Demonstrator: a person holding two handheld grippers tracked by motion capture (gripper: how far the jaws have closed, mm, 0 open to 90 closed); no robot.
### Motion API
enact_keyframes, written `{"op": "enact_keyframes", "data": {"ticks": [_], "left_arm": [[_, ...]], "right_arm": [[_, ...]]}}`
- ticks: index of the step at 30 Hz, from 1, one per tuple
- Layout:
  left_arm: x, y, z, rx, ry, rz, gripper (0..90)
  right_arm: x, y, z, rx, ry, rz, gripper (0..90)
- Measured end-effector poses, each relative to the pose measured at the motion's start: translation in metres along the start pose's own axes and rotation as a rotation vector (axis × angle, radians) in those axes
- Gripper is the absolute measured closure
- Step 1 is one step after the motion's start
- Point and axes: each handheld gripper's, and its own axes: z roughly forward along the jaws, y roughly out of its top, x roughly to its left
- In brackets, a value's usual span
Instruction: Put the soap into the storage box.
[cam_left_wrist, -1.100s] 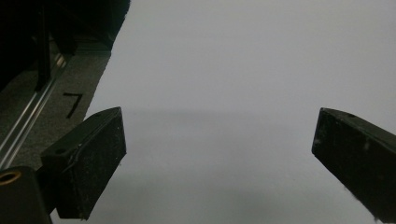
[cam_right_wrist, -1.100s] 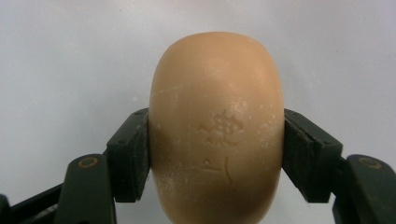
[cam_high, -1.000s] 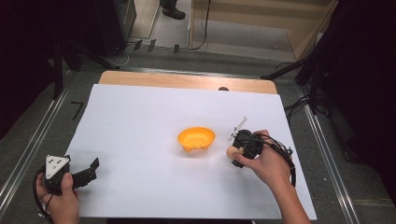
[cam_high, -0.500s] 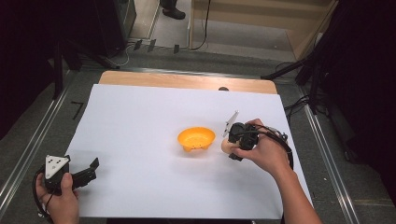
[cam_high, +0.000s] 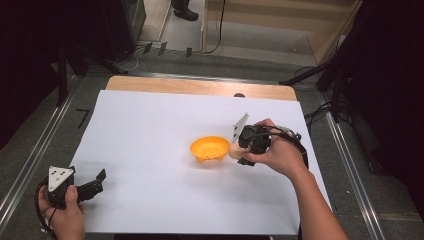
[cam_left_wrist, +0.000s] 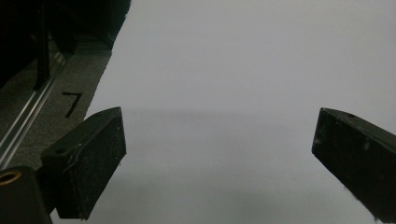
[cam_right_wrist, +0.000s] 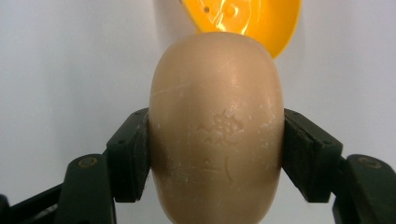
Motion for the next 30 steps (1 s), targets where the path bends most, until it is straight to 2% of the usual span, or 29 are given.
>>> {"op": "enact_keyframes", "data": {"ticks": [2,3,17,26,30], "left_arm": [[0.000,0.000,0.000,0.001,0.000,0.000,3.4],[0.000,0.000,0.000,0.000,0.000,-0.001,3.4],[0.000,0.000,0.001,0.001,-0.005,-0.004,3.4],[0.001,0.000,0.001,0.003,-0.007,-0.005,3.4],[0.001,0.000,0.001,0.005,-0.008,-0.005,3.4]], "right_arm": [[-0.001,0.005,-0.001,0.002,-0.003,-0.004,33.0],[-0.002,0.007,0.000,-0.003,-0.011,-0.023,33.0],[-0.009,0.039,0.009,-0.024,0.011,-0.127,32.9],[-0.012,0.058,0.015,-0.032,0.026,-0.149,32.9],[-0.012,0.070,0.022,-0.030,0.040,-0.175,32.8]]}}
